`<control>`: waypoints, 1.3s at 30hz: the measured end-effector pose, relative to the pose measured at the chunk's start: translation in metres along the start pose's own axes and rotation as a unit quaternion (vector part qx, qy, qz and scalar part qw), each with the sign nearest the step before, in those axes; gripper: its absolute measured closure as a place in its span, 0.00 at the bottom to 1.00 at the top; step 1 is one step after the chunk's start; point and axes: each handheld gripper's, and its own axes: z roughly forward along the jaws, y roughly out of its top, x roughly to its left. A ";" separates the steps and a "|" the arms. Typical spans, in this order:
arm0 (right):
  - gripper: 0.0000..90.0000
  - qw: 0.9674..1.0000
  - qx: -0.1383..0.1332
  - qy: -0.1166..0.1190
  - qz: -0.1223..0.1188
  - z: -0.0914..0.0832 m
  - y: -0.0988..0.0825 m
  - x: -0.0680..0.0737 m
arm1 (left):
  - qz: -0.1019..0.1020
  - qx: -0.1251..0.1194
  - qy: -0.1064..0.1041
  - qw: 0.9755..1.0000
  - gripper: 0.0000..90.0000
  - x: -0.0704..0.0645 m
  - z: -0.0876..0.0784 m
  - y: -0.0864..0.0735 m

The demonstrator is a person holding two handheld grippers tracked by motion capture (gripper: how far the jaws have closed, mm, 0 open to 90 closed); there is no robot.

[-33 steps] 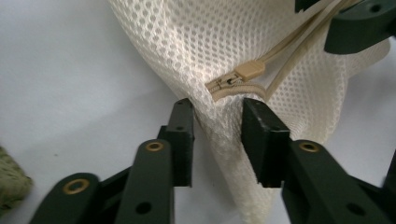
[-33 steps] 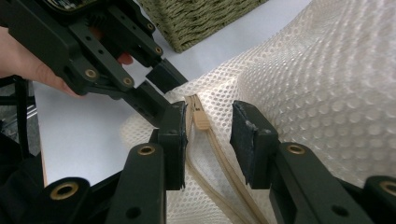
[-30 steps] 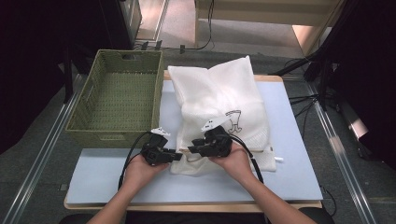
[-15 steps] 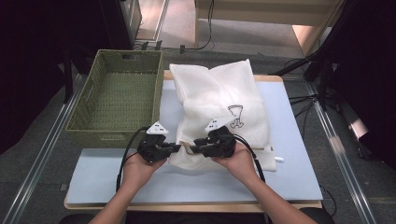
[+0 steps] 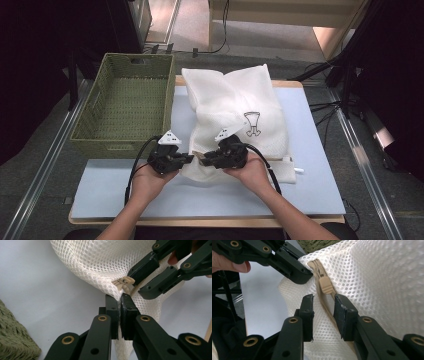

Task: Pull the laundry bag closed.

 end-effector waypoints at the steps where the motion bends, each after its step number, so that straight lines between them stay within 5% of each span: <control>1: 0.79 1.000 0.000 0.004 0.001 0.001 0.000 0.000 | 0.001 0.003 0.001 1.000 0.97 0.000 0.001 0.000; 15: 0.83 0.999 -0.003 0.034 0.020 0.000 0.003 0.002 | 0.011 0.028 0.007 1.000 0.97 -0.004 0.008 -0.003; 28: 0.92 0.999 -0.003 0.015 0.049 0.003 0.005 0.000 | 0.013 0.035 0.007 0.999 0.97 -0.005 0.011 -0.004; 39: 0.93 1.000 -0.001 0.000 0.019 0.003 0.006 0.008 | -0.008 0.044 -0.010 0.999 0.87 0.003 0.015 -0.004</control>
